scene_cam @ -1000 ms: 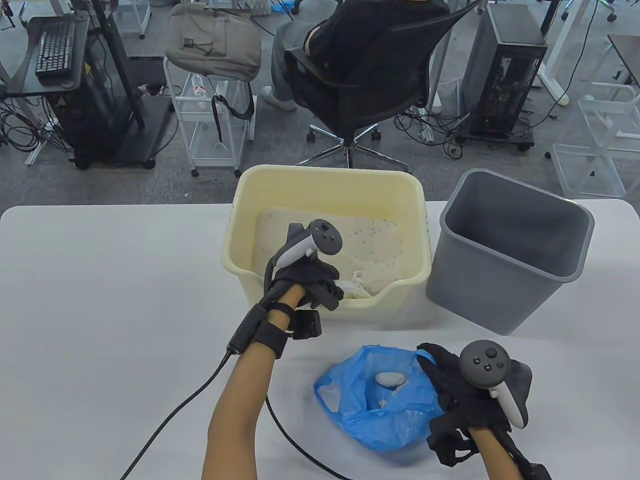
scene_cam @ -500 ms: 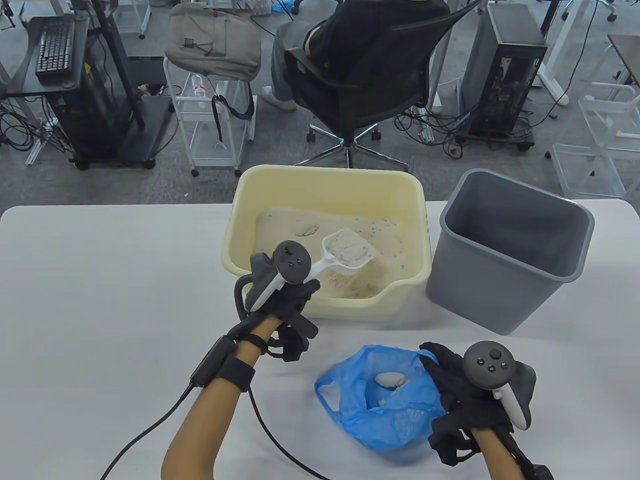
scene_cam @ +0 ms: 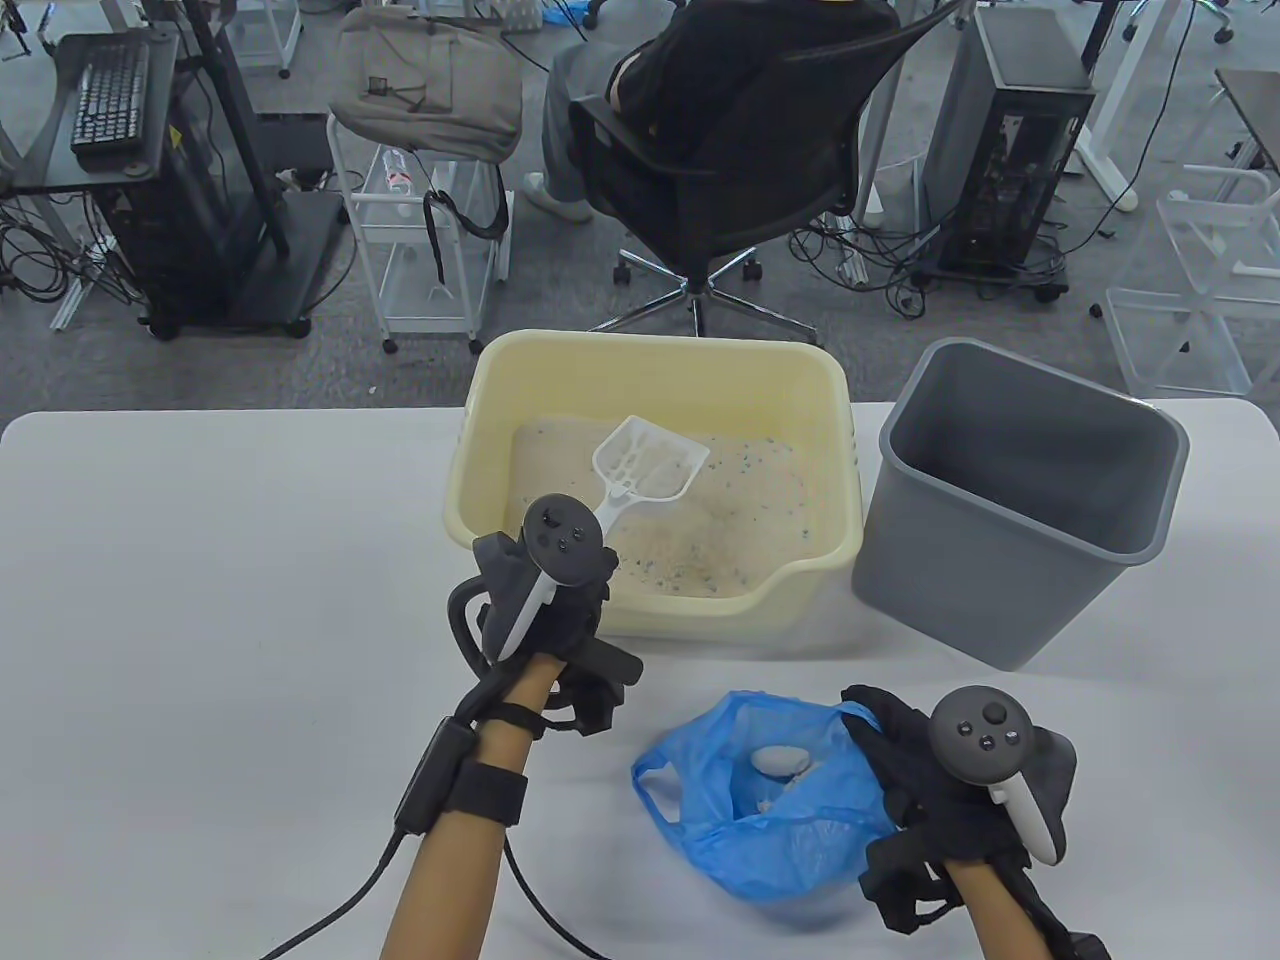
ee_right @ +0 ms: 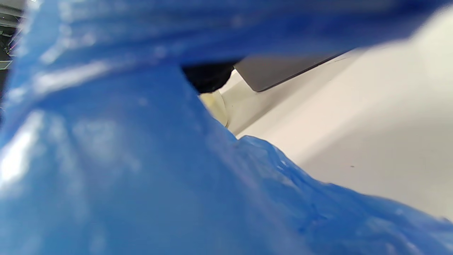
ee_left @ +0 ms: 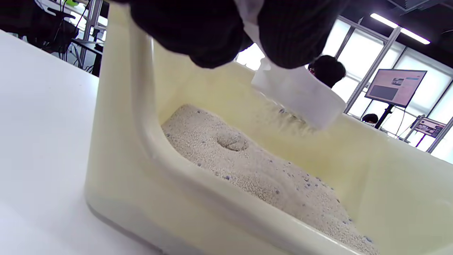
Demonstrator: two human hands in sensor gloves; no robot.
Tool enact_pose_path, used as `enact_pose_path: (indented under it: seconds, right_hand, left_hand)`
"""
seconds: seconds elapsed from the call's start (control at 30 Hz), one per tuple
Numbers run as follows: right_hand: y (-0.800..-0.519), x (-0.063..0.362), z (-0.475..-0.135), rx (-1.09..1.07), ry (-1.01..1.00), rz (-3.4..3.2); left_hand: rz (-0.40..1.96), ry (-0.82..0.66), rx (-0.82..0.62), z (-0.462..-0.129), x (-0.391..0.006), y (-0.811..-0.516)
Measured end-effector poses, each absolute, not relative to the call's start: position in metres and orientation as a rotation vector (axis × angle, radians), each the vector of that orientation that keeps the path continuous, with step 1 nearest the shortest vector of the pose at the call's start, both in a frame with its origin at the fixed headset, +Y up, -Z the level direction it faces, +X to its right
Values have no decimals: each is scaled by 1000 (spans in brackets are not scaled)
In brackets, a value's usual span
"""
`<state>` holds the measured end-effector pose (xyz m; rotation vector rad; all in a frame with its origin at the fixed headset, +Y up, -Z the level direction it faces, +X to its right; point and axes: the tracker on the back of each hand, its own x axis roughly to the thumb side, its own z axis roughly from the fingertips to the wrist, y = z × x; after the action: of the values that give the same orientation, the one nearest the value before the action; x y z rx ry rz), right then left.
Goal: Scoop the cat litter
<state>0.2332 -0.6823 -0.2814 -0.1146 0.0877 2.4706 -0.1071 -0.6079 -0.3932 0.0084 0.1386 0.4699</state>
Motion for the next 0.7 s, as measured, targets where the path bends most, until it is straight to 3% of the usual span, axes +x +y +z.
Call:
enact_pose_path:
  seconds: [0.07, 0.13, 0.2, 0.27, 0.3, 0.37, 0.43, 0.63, 0.7]
  right_hand:
    - [-682, 233, -281, -107, 84, 2468]
    - [-680, 233, -281, -99, 78, 2472]
    - [-680, 233, -281, -93, 75, 2479]
    - [-680, 233, -281, -88, 78, 2478]
    - [-680, 233, -281, -92, 84, 2477]
    - [-680, 232, -281, -92, 83, 2476]
    - [-680, 232, -281, -85, 94, 2473]
    - [-680, 228, -280, -71, 95, 2477]
    - [-681, 228, -279, -74, 92, 2471]
  left_hand:
    - [476, 194, 72, -392, -110, -612]
    - [466, 170, 29, -393, -112, -616]
    - [504, 250, 50, -391, -116, -620]
    - [510, 210, -20, -388, -118, -621]
    - [515, 293, 31, -385, -121, -621]
    - [507, 218, -10, -381, -121, -620]
    - [492, 325, 5, -380, -130, -620]
    - [484, 226, -56, -373, -134, -615]
    - [499, 303, 8, -372, -135, -614]
